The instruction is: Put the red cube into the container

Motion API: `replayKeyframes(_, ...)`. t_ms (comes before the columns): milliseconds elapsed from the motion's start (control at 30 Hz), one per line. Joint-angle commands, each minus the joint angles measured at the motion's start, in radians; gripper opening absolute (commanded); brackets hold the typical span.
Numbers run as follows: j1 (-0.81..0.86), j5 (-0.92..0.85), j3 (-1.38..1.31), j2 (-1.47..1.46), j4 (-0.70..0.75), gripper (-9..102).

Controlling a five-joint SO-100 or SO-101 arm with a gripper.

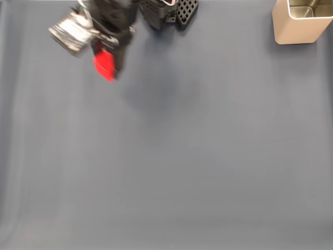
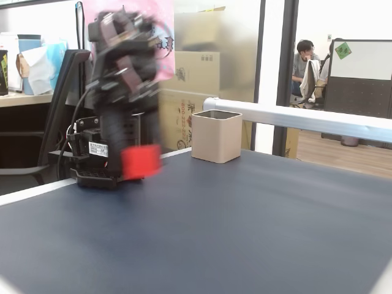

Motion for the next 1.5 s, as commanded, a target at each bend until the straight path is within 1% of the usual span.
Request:
replayKeyframes(0,-0.195,-0.021,-0.153,-0.006,0.04,0)
replayKeyframes(133,-0.445,-0.063,-0.258,-0.032,0.115,0)
replayKeyframes(300,-0.775,-0.103,-0.327,-0.035,0.202,0)
replayKeyframes(467,-1.089,-0.097,-0.403,-0.072,0.278,0)
replayKeyframes(700,-1.414,-0.094,-0.529,-0.195,0.337,0)
replayKeyframes(800,-1.52,-0.095,-0.581,-0.252,0.351,0)
replayKeyframes(933,-1.62,-0.103,-0.634,-0.319,0.353,0)
replayKeyframes(1467,-1.914,0.026,-0.746,-0.485,0.316,0)
